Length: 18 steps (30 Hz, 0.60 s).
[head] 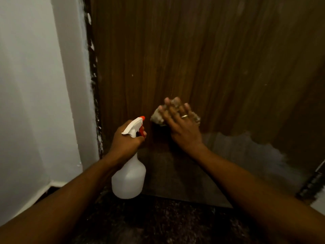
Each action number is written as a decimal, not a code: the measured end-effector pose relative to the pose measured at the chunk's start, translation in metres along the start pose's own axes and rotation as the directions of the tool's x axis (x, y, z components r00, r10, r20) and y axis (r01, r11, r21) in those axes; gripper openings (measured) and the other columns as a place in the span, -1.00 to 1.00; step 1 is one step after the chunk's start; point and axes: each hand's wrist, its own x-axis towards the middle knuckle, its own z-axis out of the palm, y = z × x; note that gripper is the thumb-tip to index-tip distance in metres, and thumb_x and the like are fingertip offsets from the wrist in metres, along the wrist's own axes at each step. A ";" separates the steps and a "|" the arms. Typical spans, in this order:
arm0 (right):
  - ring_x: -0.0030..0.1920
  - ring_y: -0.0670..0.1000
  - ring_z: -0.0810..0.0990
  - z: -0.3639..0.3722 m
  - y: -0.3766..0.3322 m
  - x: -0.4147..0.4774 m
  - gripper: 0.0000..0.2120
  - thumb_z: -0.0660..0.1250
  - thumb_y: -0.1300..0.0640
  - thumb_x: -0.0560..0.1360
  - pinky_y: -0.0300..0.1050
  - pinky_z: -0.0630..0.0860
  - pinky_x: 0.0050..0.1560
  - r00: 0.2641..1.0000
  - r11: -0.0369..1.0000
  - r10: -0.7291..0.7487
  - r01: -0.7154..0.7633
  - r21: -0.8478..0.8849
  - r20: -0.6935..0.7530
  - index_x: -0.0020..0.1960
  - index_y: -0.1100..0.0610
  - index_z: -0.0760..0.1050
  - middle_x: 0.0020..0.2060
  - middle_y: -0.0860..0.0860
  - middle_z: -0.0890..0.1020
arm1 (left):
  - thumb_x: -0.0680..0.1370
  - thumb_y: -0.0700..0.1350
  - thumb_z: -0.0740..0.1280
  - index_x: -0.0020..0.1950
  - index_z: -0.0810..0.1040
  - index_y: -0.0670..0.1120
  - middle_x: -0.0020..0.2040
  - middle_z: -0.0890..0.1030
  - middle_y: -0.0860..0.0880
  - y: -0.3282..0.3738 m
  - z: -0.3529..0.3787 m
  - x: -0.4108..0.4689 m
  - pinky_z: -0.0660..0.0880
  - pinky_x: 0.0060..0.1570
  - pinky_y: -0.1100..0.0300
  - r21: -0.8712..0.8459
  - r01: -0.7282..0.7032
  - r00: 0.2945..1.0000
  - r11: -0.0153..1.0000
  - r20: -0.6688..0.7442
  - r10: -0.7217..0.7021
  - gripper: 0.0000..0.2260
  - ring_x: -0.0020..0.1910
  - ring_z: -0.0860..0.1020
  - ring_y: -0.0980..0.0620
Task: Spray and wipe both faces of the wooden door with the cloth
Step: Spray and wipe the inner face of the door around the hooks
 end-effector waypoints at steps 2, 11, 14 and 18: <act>0.58 0.17 -0.07 0.014 -0.004 -0.027 -0.29 0.18 0.20 0.49 0.15 -0.07 0.55 0.956 0.964 -0.259 0.264 -0.021 0.140 0.61 0.04 0.07 0.59 0.09 0.06 | 0.43 -0.39 0.35 0.36 0.40 -0.01 0.12 0.56 -0.10 0.003 0.012 0.001 0.52 -0.03 0.27 -0.007 0.018 1.000 1.000 0.014 -0.018 -0.45 0.13 0.54 -0.04; 0.59 0.15 0.00 -0.011 0.046 -0.083 -0.23 0.33 0.25 0.42 0.13 0.02 0.54 0.980 0.981 0.193 -0.194 0.020 0.039 0.58 0.07 0.15 0.58 0.08 0.10 | 0.46 -0.36 0.35 0.38 0.38 -0.04 0.14 0.55 -0.11 0.009 0.040 -0.007 0.50 0.07 0.22 0.026 0.041 0.998 0.999 0.050 -0.042 -0.47 0.17 0.51 -0.03; 0.59 0.16 -0.07 -0.010 0.029 -0.041 -0.27 0.27 0.26 0.45 0.14 -0.07 0.55 0.969 0.965 0.249 -0.248 0.083 0.003 0.59 0.08 0.14 0.58 0.10 0.09 | 0.45 -0.37 0.35 0.39 0.38 -0.03 0.17 0.55 -0.11 0.013 0.047 -0.006 0.50 0.14 0.11 0.024 0.022 0.997 0.999 0.073 -0.024 -0.45 0.18 0.51 -0.04; 0.58 0.14 -0.12 0.010 0.015 -0.069 -0.29 0.22 0.21 0.50 0.12 -0.14 0.55 0.995 0.999 -0.013 0.008 0.053 0.100 0.60 0.06 0.07 0.59 0.10 0.06 | 0.45 -0.38 0.35 0.41 0.35 -0.06 0.27 0.48 -0.06 0.012 0.059 -0.009 0.41 0.14 0.15 0.048 0.055 0.996 0.997 0.068 -0.059 -0.44 0.26 0.43 0.00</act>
